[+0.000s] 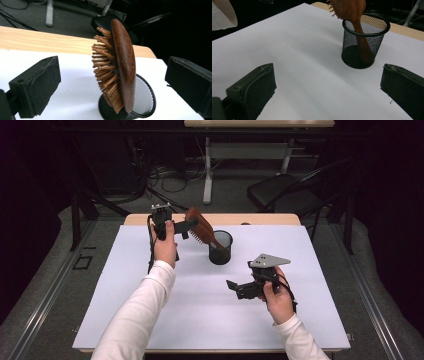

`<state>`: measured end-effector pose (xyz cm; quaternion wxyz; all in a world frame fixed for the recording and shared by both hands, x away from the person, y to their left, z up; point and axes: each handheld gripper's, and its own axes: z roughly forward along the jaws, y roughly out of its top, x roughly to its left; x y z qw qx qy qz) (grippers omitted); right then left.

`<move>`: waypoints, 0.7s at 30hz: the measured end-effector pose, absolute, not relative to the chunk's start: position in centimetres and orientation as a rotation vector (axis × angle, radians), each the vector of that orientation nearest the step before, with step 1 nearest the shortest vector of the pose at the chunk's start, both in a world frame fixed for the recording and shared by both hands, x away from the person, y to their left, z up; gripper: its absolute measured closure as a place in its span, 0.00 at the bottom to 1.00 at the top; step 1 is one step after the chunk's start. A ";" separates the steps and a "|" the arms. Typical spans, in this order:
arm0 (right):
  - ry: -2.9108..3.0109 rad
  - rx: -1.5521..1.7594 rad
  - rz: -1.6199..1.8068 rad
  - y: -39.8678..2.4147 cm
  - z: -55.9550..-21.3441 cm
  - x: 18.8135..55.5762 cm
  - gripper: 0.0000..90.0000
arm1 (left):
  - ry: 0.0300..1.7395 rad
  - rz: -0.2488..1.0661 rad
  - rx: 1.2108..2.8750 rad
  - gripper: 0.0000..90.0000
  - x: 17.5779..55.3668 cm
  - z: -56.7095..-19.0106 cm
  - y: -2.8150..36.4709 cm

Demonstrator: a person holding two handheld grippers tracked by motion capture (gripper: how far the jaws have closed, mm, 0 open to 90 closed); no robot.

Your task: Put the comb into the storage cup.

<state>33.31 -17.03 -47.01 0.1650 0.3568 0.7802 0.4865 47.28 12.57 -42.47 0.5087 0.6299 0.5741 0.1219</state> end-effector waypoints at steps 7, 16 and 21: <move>2.223 1.016 1.386 -17.0 -47.1 33.5 0.00 | 1.377 0.359 1.540 0.01 46.5 -41.8 13.2; 2.222 1.020 1.382 -17.2 -47.0 33.5 0.00 | 1.361 0.496 1.598 0.01 45.3 -40.8 13.8; 2.217 1.025 1.382 -17.3 -47.0 33.6 0.00 | 1.350 0.543 1.623 0.01 44.8 -40.5 14.2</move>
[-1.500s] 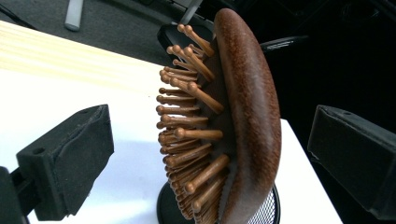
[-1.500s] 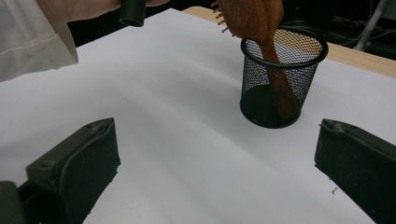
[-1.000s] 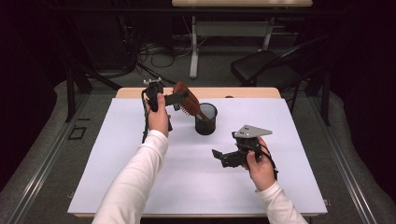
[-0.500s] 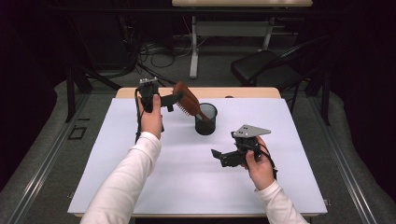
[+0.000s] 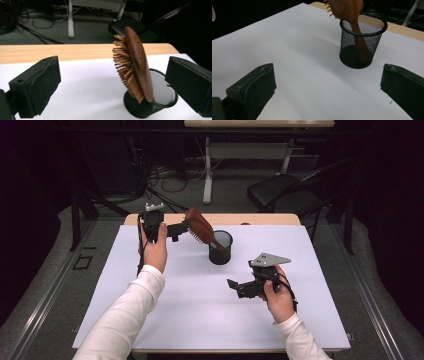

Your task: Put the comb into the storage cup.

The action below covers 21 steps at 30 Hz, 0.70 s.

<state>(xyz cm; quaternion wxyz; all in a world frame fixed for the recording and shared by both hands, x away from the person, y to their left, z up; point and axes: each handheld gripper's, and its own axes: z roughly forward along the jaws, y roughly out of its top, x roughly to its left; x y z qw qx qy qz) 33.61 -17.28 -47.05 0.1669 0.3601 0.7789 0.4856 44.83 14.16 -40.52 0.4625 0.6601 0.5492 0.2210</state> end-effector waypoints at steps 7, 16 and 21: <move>2.213 1.034 1.379 -17.4 -47.1 33.7 0.00 | 1.362 0.580 1.628 0.01 44.3 -40.6 14.7; 2.196 1.059 1.377 -18.0 -47.2 33.9 0.00 | 1.391 0.604 1.636 0.01 44.0 -41.3 15.4; 2.181 1.076 1.376 -18.2 -47.2 34.1 0.00 | 1.403 0.609 1.637 0.01 43.7 -41.6 16.1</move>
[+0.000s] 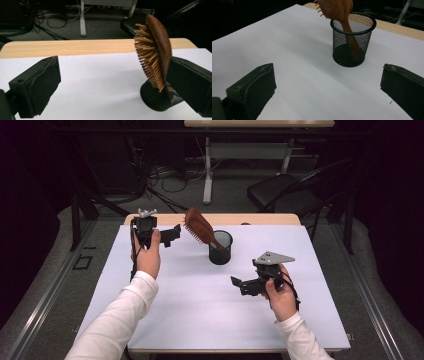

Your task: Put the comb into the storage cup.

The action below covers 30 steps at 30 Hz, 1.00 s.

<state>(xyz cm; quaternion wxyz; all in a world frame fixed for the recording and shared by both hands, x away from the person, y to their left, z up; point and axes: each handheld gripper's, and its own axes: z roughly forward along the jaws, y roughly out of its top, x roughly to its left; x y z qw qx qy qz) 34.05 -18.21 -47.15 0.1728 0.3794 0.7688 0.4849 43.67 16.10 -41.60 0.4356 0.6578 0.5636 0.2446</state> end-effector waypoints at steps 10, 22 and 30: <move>2.176 1.083 1.389 -18.4 -47.1 34.5 0.00 | 1.390 0.595 1.631 0.01 42.2 -41.7 17.3; 2.143 1.092 1.391 -19.0 -46.7 34.8 0.00 | 1.347 0.592 1.650 0.01 39.9 -42.1 18.6; 2.114 1.129 1.368 -20.2 -46.7 35.4 0.00 | 1.345 0.575 1.662 0.01 38.9 -42.8 19.7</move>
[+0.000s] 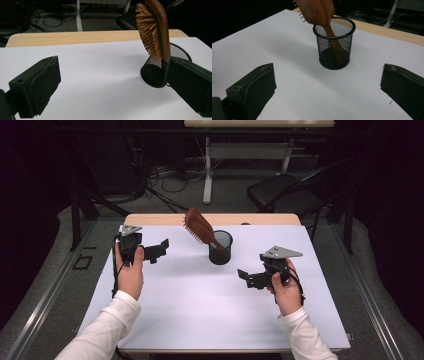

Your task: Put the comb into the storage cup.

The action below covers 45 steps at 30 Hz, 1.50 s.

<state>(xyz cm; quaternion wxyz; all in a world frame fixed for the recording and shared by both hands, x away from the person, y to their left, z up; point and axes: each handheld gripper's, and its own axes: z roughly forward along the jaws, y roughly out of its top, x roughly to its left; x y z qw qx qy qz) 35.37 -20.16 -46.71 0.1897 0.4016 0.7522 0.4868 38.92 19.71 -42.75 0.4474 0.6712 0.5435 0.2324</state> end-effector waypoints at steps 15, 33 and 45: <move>2.036 1.192 1.308 -22.2 -46.6 35.5 0.00 | 1.319 0.575 1.665 0.01 36.6 -43.8 22.1; 1.948 1.221 1.242 -26.2 -47.7 31.7 0.00 | 1.331 0.590 1.624 0.01 32.5 -47.0 25.5; 1.918 1.271 1.205 -27.5 -50.3 29.9 0.00 | 1.365 0.583 1.594 0.01 30.6 -49.7 26.3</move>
